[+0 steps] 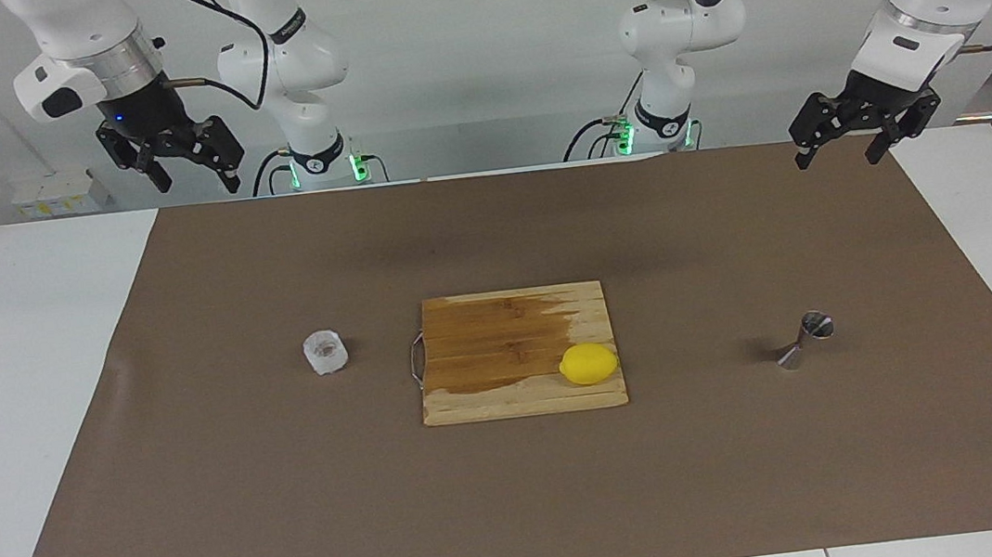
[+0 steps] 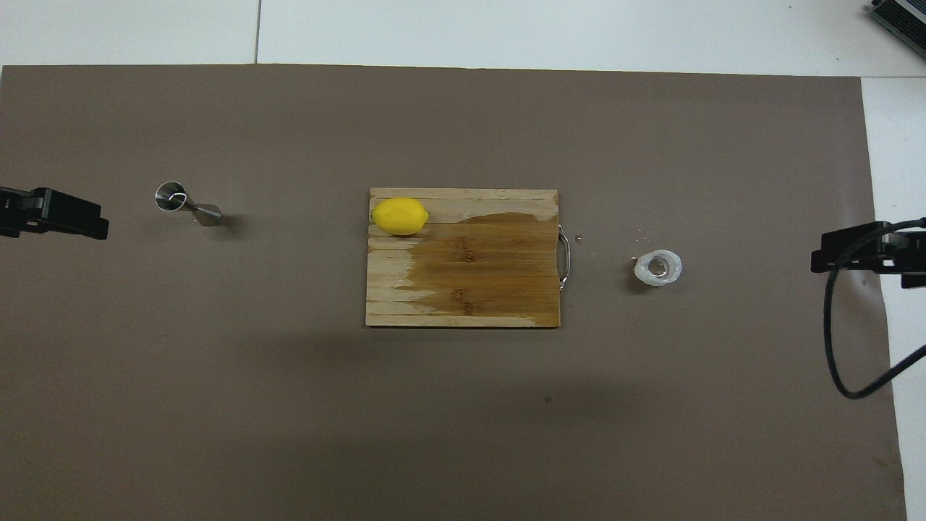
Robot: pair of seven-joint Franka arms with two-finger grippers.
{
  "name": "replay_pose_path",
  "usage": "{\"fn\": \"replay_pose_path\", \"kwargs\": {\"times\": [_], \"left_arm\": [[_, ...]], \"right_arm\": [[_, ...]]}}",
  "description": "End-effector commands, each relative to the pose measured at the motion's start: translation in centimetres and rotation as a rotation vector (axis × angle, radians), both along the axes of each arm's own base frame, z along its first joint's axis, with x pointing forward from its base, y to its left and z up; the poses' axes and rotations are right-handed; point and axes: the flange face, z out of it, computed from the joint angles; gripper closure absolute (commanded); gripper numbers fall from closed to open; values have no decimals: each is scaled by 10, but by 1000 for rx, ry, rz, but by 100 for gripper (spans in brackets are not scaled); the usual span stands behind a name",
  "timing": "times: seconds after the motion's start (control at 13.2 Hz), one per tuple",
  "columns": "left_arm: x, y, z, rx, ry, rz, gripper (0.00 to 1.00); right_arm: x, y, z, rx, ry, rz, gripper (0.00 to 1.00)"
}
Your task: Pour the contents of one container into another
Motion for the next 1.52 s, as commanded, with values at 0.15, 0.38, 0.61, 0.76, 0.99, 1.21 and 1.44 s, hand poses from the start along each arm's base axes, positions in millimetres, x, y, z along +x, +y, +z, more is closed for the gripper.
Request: {"fn": "replay_pose_path", "kwargs": {"times": [0.15,0.38,0.61,0.76,0.99,1.21,1.44], "left_arm": [[-3,0,-3,8,28,-3,0],[-9,-4,-6,9,37,-10,0],[-3,2,-8,4,0,34,0],[5,2,-18,-12,15,172,0],[25,18,-39,-129,53,454,0],[64,23,-72,-119,120,759,0],[92,56,-90,-239,180,1080,0]], "right_arm": [[-5,1,1,20,8,-8,0],[-6,1,1,20,9,-8,0],[-5,1,1,20,8,-8,0],[-5,1,1,20,8,-8,0],[-5,1,1,20,8,-8,0],[-6,1,1,20,9,-8,0],[-5,1,1,20,8,-8,0]]}}
